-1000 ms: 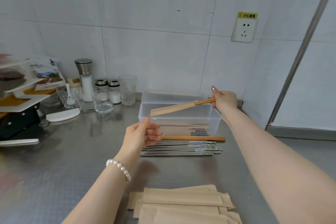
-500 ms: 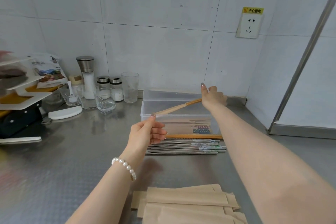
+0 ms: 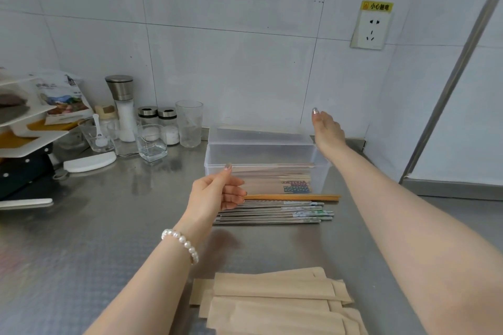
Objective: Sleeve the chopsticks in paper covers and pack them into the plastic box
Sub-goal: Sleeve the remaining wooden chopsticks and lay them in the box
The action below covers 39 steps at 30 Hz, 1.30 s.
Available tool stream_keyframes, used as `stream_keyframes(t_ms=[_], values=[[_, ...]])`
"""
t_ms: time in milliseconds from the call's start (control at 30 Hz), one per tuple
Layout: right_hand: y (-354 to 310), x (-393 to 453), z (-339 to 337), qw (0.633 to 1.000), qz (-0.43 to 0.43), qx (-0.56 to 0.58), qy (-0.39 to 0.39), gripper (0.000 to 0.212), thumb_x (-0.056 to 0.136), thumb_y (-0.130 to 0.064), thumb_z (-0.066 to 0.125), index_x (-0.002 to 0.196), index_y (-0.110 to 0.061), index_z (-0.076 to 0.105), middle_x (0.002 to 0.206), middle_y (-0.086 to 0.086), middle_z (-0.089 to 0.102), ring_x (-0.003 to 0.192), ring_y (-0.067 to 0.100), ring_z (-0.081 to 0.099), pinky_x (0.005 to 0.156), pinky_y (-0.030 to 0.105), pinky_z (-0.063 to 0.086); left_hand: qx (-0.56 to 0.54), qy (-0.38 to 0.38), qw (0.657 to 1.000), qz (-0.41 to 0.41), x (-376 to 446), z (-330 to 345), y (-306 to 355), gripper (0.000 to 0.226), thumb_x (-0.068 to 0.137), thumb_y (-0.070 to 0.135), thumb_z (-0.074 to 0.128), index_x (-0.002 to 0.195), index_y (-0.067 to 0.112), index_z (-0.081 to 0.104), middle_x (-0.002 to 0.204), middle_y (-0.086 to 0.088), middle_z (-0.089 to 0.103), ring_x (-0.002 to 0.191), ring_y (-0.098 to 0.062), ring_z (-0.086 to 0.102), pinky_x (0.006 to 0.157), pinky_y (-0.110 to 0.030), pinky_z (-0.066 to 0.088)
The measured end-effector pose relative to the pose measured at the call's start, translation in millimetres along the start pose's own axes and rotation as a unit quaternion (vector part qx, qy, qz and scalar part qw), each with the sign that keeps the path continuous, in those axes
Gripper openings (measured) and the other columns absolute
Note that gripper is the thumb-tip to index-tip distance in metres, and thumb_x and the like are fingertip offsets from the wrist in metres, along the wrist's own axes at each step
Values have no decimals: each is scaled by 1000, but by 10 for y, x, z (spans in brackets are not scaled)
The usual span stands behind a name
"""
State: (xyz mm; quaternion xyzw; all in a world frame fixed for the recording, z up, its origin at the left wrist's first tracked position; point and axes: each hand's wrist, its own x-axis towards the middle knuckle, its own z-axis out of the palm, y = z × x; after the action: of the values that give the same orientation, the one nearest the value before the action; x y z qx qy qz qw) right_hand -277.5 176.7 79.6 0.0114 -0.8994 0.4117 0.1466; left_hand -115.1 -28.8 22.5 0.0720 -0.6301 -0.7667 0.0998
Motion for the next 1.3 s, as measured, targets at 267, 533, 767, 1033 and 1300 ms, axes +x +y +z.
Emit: stream_keyframes(t_ms=[267,533,767,1033,1300], values=[[11,-765,-373,980,-191,45,-44,17,82,-8,63,78,-24,62,81,-1,58,69,8,50,72,25,40,215,-165,961,54,-185,175,-92,10,70,12,76,72,11,67,67,-2,64,59,-9,54,59,-18,46],[75,-1397,-365,878,-162,-67,-445,16,70,-7,78,74,-16,65,65,3,54,60,11,48,58,22,41,464,-337,812,112,-439,354,-71,43,50,42,86,85,22,71,79,3,66,70,-11,58,68,-27,48],[283,-1378,-287,881,-146,-80,-443,19,69,-10,79,71,-21,64,54,-13,51,55,4,46,58,23,40,493,-405,764,96,-533,472,-100,40,52,30,87,87,19,69,76,8,63,61,1,50,57,-12,40],[317,-1403,-487,868,-114,-37,-481,9,83,-24,67,77,-18,67,65,-9,65,60,5,54,55,19,41,408,-390,824,44,-435,405,-135,16,68,14,79,81,14,70,70,2,66,59,-3,56,60,-16,46],[346,-1420,-505,876,-60,46,-476,10,81,-6,68,74,-14,68,59,-2,69,48,8,59,48,18,40,423,-278,858,85,-344,276,-91,21,67,21,79,86,23,70,77,3,69,66,-2,59,69,-18,48]])
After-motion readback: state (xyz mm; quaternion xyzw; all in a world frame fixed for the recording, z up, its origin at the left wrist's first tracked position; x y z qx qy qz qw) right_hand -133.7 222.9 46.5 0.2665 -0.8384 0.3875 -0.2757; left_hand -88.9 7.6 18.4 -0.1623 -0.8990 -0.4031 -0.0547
